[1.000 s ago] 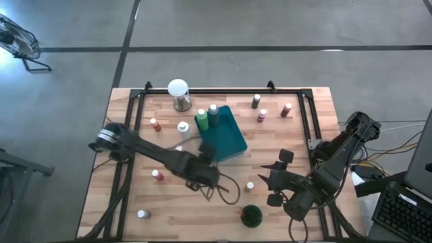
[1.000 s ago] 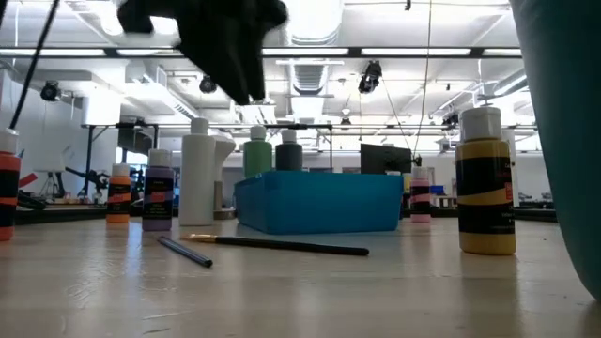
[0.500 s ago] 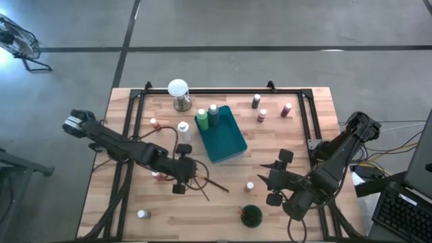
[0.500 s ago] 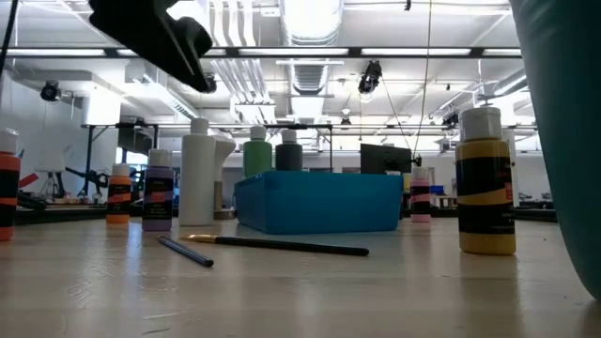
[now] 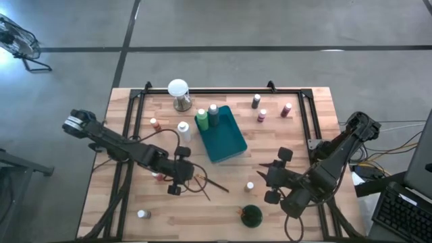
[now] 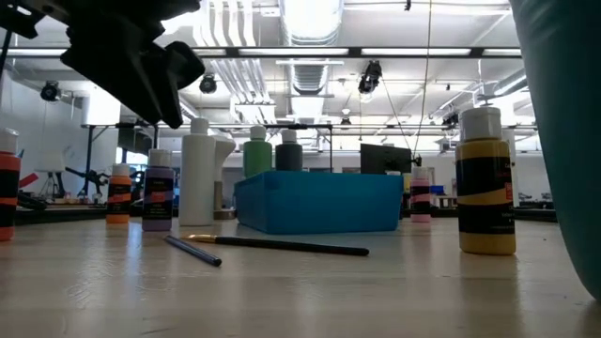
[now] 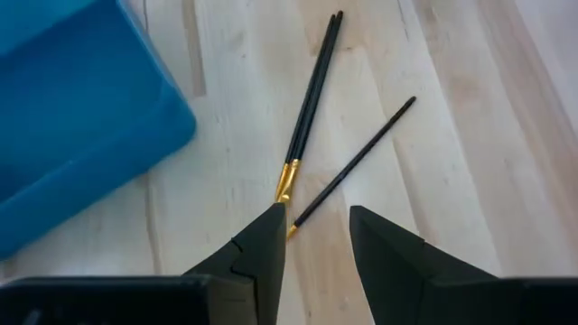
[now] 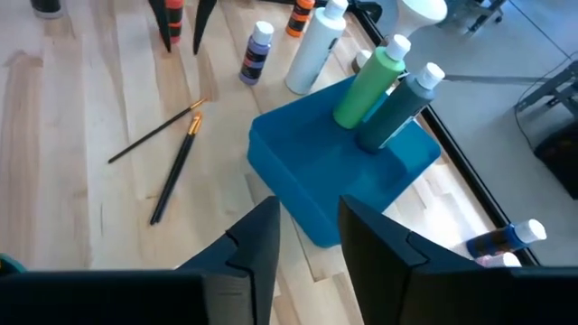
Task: Pick & Place Paint Supplies
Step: Put the gold paint brush into the green cup
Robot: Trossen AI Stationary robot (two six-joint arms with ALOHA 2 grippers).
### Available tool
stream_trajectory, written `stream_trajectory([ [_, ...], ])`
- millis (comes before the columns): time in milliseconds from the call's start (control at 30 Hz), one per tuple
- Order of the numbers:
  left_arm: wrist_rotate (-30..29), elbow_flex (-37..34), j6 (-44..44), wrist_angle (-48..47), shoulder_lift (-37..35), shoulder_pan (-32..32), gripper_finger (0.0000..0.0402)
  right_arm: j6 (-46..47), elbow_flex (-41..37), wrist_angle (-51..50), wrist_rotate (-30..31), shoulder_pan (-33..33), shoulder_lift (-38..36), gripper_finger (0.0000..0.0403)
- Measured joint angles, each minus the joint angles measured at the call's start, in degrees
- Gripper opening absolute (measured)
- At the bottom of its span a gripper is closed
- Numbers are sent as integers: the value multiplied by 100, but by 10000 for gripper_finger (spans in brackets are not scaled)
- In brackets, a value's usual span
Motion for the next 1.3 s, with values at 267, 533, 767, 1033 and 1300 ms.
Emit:
stream_trajectory([
  [267,17,0,17,-27,0,61,131,58,0,-4,-4,2,-2,93],
  [533,162,4,186,-90,0,294,131,-53,0,-7,7,-161,-22,91],
  [767,311,0,888,-221,143,525,131,-73,0,-6,-4,-280,-35,116],
  [1033,1021,-9,1154,-869,695,583,131,-222,-4,-13,-44,-311,-35,139],
  [1300,1076,63,1428,-952,1241,620,131,-303,-11,-13,-135,-367,-35,129],
])
